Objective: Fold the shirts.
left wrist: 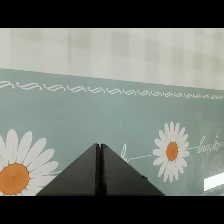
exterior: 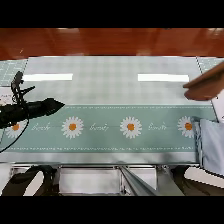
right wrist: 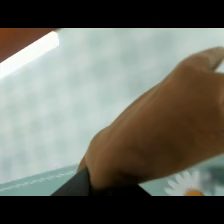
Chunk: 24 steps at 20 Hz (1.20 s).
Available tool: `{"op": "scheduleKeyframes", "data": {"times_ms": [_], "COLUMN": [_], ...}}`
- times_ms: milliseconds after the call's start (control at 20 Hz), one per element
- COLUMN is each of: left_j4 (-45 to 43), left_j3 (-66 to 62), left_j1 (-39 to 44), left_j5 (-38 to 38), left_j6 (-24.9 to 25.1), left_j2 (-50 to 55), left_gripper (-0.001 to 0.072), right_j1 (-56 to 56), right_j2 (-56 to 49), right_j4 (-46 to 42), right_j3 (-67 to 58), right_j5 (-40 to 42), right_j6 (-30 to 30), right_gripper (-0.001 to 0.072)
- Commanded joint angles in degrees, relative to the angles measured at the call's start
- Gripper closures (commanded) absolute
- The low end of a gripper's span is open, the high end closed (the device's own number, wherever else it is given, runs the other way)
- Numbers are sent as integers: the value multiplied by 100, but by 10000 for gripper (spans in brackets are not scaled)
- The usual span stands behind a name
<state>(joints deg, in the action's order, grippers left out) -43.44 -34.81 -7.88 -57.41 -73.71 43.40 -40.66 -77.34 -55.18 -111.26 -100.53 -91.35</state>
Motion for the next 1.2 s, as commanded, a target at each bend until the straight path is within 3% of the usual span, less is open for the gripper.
{"op": "scheduleKeyframes", "data": {"times_ms": [0, 300, 550, 700, 750, 800, 850, 1050, 1100, 1150], "left_j4": [-2, -2, -2, -2, -2, -2, -2, 2, 2, 0], "left_j3": [0, 2, 0, 0, 0, 0, -2, -11, -70, -212], "left_j1": [4, 4, 4, 4, 4, 4, 4, 4, 4, 2], "left_j5": [144, 455, 927, 949, 949, 951, 951, 1482, 1626, 1687], "left_j6": [0, 2, 0, 0, 0, 0, 2, 2, 4, 4], "left_j2": [4, 7, 116, 330, 422, 520, 614, 811, 809, 809], "left_gripper": [687, 687, 687, 687, 687, 687, 686, 687, 687, 687], "right_j1": [-719, -1593, -2378, -2457, -2459, -2457, -2457, -2457, -2457, -2457], "right_j2": [240, 1392, 2192, 2702, 2822, 2852, 2850, 2822, 2822, 2822], "right_j4": [-581, -2754, -3307, -4170, -4430, -4500, -4448, -3812, -3254, -2651], "right_j3": [216, 2085, 3569, 4542, 4833, 5025, 5112, 5108, 5084, 5042], "right_j5": [-590, -590, -590, -599, -557, -557, -551, -275, -164, -46], "right_j6": [-125, -70, 24, -22, -175, -256, -251, -267, -223, -142], "right_gripper": [686, 686, 685, 682, 610, 402, 295, 312, 458, 666]}}
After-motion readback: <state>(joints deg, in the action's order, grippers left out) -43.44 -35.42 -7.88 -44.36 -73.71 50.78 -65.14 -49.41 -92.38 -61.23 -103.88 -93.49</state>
